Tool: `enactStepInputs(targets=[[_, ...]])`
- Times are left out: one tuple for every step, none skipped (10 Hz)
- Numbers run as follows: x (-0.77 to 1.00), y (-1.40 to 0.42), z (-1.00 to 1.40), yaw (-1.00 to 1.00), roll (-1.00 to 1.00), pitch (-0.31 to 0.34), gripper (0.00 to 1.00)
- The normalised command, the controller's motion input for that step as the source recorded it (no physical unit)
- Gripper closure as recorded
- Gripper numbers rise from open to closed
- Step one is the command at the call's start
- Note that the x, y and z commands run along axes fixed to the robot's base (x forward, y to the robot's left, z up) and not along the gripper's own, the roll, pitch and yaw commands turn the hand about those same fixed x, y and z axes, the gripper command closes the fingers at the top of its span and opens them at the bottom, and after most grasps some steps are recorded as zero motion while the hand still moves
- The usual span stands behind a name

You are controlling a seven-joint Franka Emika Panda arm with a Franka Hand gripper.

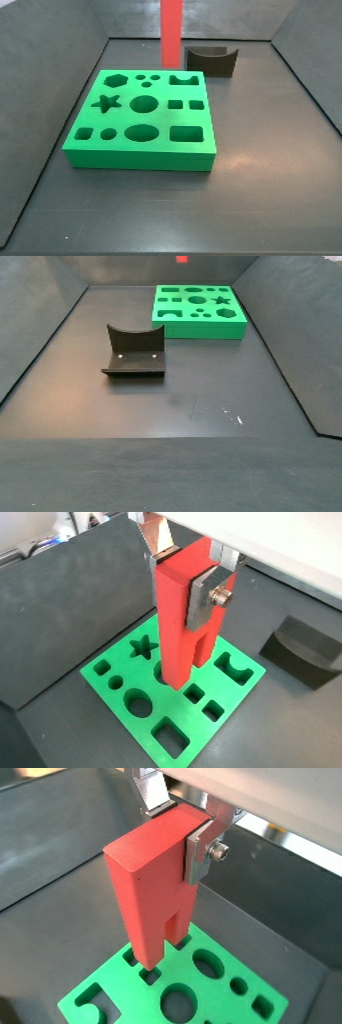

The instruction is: Insert the double-square object.

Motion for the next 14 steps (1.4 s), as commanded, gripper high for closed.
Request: enactStepInputs(targets=[[0.00, 0.00, -0.46, -1.00, 0.04, -0.016, 1.00], [0.06, 0.00, -0.49, -1.00, 0.09, -0.004, 1.00], [0.35, 0.02, -0.47, -0.83, 0.18, 0.000, 1.00], [0.43, 0.04, -0.47, -0.78, 0.20, 0.000, 1.00], [0.26, 0.05, -0.33, -0.91, 0.08, 0.000, 1.00], [0.00, 0.00, -0.33, -1.00, 0.00, -0.043, 1.00], [0.00, 0.00, -0.31, -1.00, 0.00, -0.041, 1.00], [0.00, 0.00, -0.25, -1.00, 0.00, -0.006, 1.00], [0.00, 0.00, -0.22, -1.00, 0.00, -0.010, 1.00], [0.00, 0.00, -0.22, -1.00, 0.00, -0.013, 1.00], [0.00, 0.00, -0.23, -1.00, 0.00, -0.004, 1.00], [0.00, 0.20, -0.11, -0.83, 0.00, 0.000, 1.00], [0.06, 0.36, -0.03, -0.59, -0.10, 0.000, 1.00], [0.09, 0.34, 0.00, -0.55, -0.17, 0.000, 1.00]])
